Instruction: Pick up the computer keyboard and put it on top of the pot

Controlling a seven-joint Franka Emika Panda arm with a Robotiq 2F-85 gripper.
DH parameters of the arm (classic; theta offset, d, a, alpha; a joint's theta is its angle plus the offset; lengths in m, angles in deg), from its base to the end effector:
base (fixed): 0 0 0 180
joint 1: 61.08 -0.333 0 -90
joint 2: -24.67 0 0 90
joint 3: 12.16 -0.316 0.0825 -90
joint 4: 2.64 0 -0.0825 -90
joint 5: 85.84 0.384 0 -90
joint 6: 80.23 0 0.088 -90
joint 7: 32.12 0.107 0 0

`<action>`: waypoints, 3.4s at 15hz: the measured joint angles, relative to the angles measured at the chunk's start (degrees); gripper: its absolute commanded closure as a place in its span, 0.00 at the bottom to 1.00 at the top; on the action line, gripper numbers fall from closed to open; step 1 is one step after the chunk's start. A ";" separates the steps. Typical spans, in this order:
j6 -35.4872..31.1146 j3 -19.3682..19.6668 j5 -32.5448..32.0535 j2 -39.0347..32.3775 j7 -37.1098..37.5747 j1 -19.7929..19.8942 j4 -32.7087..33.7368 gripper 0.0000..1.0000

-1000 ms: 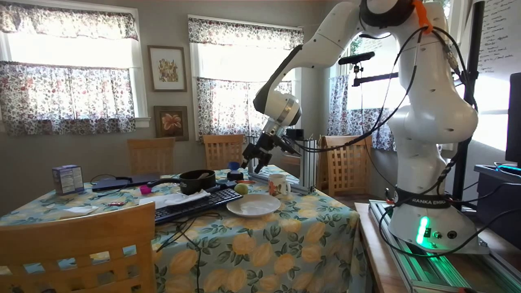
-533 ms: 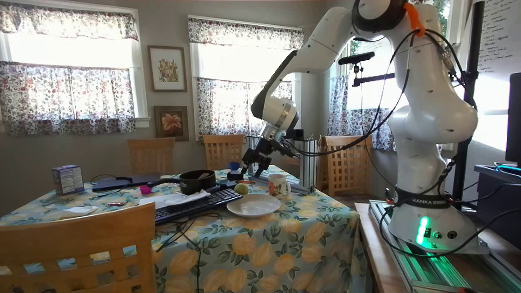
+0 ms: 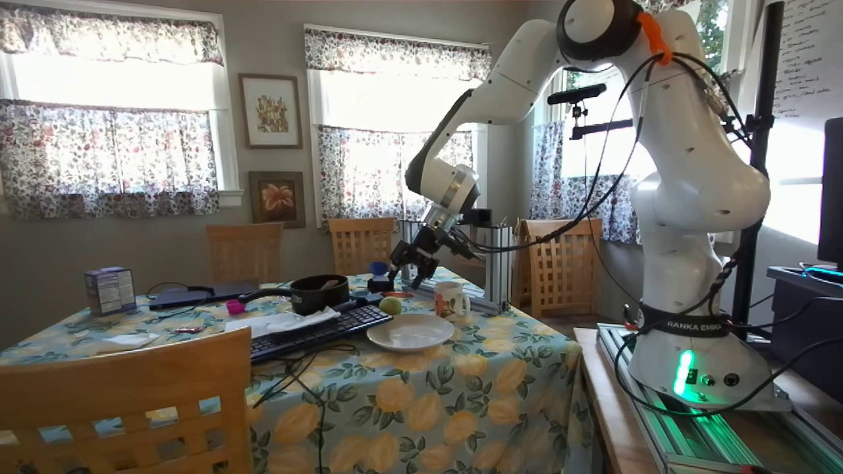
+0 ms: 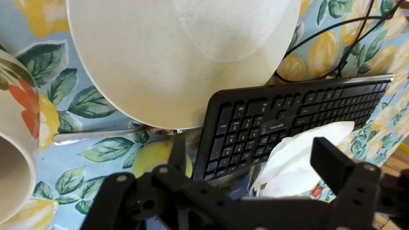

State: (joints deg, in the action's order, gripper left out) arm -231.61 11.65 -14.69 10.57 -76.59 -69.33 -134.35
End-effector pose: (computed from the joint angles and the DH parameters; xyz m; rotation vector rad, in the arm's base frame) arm 0.5001 -0.1669 0.2537 -2.5869 0.7380 -0.5465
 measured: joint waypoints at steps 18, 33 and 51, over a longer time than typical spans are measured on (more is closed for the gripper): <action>9.97 -14.76 14.39 -13.94 -1.17 18.42 11.84 0.00; 12.04 -14.95 20.78 -17.19 -8.20 18.57 15.57 0.00; 12.13 -15.27 22.06 -18.66 -12.44 18.50 16.58 0.00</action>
State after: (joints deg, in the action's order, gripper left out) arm -219.48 -3.62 7.37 -8.10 -89.03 -50.82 -117.77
